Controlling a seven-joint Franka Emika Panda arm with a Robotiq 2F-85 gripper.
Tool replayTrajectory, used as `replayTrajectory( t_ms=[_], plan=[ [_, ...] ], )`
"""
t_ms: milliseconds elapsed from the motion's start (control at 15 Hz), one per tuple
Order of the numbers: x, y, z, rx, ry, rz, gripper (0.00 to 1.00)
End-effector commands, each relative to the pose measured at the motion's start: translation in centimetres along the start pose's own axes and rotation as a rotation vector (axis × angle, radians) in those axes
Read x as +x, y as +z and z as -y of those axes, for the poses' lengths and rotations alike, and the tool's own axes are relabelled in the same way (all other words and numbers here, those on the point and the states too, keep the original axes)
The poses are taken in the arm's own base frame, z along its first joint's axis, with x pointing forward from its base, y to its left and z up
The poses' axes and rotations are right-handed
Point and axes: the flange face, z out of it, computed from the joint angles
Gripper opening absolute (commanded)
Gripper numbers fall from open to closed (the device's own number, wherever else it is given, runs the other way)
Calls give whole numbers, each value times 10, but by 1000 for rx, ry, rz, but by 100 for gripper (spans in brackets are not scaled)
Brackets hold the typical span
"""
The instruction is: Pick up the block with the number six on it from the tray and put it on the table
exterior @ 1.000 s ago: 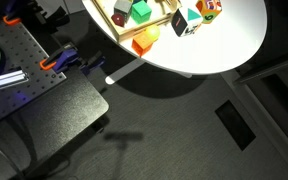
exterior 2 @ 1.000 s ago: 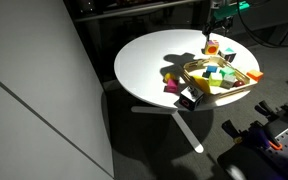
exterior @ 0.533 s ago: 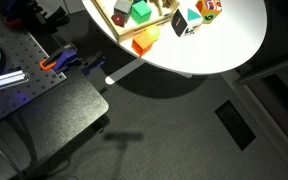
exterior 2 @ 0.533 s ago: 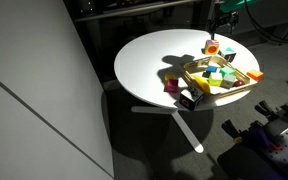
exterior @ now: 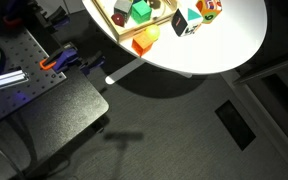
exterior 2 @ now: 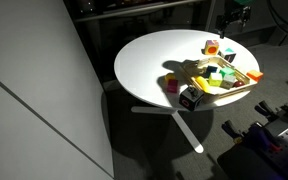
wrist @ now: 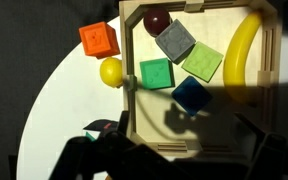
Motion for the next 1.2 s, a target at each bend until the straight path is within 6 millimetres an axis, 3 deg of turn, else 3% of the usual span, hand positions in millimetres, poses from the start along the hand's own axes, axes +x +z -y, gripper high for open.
replayTrajectory(
  t_ms=[0,667,800,867,1133],
  plan=[
    [-39,-13,-8,25,-8,-21,100],
    [-96,-52,-23,98,-4,-150,100],
    [-101,-55,-25,97,-11,-164,100],
    [-90,-52,-20,76,3,-137,100],
    [-96,-54,-21,79,-1,-149,100]
  ],
)
